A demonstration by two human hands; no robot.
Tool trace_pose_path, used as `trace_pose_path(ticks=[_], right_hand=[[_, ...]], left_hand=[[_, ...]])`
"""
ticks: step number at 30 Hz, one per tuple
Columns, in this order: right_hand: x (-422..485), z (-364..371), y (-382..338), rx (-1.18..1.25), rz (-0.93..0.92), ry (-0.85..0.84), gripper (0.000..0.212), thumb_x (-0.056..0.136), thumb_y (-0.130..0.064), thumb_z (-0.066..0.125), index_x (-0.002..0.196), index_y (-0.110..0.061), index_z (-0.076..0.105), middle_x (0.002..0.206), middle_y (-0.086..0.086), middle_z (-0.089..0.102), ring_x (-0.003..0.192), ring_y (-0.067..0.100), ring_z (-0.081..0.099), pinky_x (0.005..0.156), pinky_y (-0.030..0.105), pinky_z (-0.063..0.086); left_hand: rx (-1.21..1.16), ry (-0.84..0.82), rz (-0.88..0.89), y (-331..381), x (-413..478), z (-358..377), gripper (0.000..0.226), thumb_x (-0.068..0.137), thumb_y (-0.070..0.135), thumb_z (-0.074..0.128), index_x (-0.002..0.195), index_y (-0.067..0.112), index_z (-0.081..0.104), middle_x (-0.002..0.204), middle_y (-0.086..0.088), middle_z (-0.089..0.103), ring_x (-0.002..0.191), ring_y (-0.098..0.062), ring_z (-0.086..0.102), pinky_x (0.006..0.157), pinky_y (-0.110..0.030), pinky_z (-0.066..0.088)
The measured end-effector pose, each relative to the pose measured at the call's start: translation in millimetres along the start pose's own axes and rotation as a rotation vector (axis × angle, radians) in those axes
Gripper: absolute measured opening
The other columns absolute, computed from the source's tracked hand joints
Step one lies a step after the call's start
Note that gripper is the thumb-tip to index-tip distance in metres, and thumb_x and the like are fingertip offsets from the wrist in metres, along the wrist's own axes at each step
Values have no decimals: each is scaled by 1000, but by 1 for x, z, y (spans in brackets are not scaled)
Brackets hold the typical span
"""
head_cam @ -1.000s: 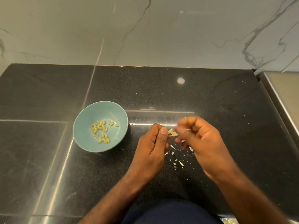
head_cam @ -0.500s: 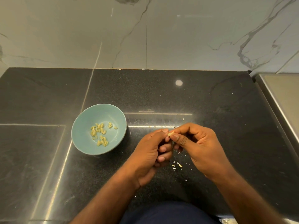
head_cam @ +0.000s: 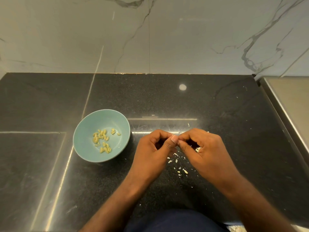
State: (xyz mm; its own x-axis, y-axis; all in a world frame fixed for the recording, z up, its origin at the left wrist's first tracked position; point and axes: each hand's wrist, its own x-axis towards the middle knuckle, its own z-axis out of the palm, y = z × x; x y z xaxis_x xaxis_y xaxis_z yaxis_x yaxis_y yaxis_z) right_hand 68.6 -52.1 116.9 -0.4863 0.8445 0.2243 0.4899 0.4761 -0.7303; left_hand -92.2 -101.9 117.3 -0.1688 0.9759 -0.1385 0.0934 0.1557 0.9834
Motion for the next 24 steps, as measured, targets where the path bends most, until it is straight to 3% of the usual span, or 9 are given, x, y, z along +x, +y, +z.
trace_pose_path(ticks=[4,10,13,19,24], right_hand=[[0,-1,-3,73,0,30,5,91,-14,72,91,-18,74,79,-12,66,74,14,63,63,32,51],[2,-2,-4,-54,-106,15,18,93,-28,59,89,-16,72,81,-9,64,73,12,62,62,33,52],[4,-1,-4,-15,-102,32,5,91,-18,69,90,-16,73,81,-10,64,73,10,61,62,32,51],[3,2,-6,96,-8,63,3,92,-16,69,92,-18,71,85,-13,65,80,10,64,67,19,50],[1,4,-8,225,141,75,6,92,-15,69,90,-21,70,79,-9,68,75,10,66,64,17,50]], left_hand=[[-138,-2,-64,-2,2,-1,17,95,19,62,95,5,71,81,-7,74,75,-15,70,70,-22,56],[-274,-17,-96,-2,3,0,35,80,35,69,96,4,73,82,-12,74,76,-18,68,74,-26,57],[-383,-10,-128,-1,5,1,32,80,29,68,90,-1,72,82,-14,73,77,-20,69,71,-27,56],[-496,-10,-139,-2,4,4,26,84,27,64,90,3,73,80,-10,72,76,-15,67,71,-24,56],[-579,-8,-171,-4,4,4,24,88,22,60,95,1,71,80,-10,71,73,-12,66,68,-21,55]])
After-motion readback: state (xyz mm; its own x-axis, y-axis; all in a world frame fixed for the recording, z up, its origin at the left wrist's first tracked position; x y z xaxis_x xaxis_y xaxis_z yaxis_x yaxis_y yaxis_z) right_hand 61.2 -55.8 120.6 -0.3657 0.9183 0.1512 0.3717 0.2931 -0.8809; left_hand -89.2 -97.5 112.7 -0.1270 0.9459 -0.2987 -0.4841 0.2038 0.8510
